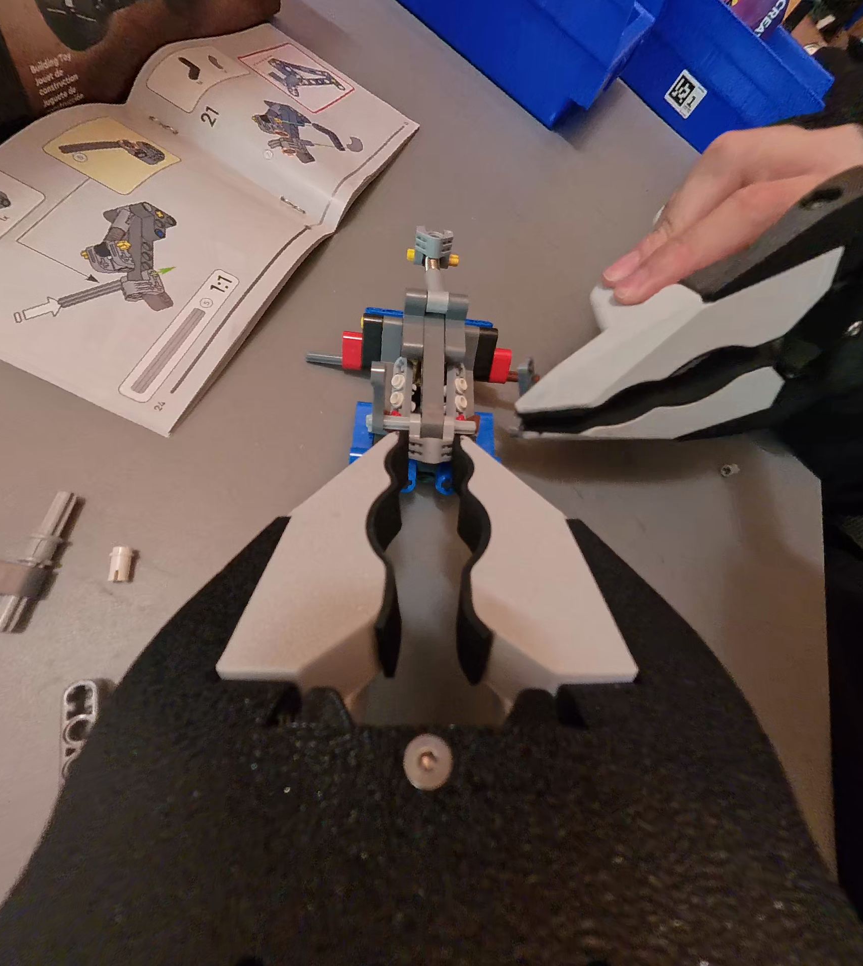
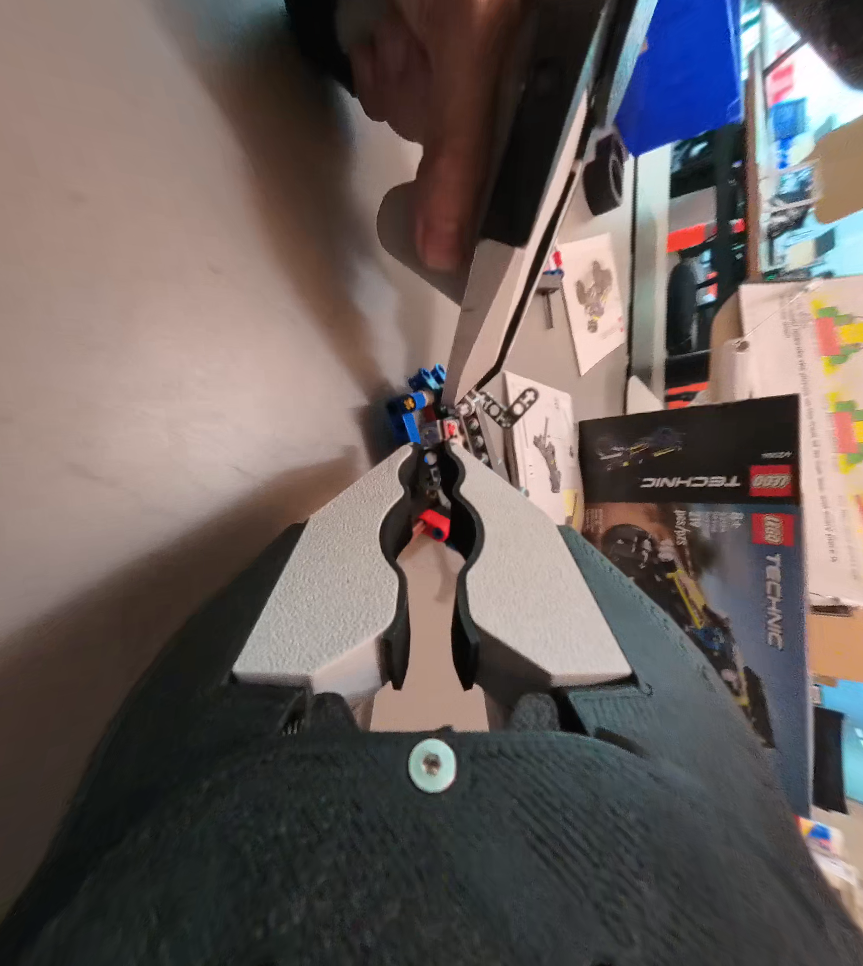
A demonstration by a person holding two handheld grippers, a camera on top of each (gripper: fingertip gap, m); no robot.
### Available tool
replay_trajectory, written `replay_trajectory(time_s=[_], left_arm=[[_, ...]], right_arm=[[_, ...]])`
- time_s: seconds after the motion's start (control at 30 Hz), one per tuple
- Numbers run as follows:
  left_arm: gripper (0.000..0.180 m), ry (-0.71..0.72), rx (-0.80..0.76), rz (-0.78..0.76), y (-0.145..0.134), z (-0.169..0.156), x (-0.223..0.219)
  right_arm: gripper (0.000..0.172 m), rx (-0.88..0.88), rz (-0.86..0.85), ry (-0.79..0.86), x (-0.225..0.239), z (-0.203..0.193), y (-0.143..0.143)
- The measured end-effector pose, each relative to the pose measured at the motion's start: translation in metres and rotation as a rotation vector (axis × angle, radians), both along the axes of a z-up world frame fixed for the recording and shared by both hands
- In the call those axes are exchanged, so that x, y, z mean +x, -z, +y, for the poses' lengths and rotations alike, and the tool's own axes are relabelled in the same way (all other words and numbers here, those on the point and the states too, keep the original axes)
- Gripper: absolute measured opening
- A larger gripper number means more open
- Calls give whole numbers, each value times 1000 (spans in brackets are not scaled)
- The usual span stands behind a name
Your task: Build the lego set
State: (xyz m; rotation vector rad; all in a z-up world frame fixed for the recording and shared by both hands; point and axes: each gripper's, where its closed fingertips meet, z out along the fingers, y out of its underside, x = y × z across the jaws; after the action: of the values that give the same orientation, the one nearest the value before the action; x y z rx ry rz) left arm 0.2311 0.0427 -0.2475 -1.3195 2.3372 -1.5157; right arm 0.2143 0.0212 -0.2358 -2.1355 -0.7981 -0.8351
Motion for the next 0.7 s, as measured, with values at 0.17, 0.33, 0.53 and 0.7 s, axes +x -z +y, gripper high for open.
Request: replay_trajectory(time_s=[0.17, 0.33, 0.53, 0.7], left_arm=[[13, 2, 0, 1, 0, -1, -1], [13, 0, -1, 2, 0, -1, 0], [13, 2, -10, 9, 0, 0, 0], [13, 3, -20, 22, 0, 1, 0]], right_arm=[[4, 85, -74, 21, 5, 14, -2], [4, 110, -39, 52, 8, 17, -3], [4, 91, -60, 59, 9, 18, -2], [5, 37, -117, 56, 10, 18, -2]])
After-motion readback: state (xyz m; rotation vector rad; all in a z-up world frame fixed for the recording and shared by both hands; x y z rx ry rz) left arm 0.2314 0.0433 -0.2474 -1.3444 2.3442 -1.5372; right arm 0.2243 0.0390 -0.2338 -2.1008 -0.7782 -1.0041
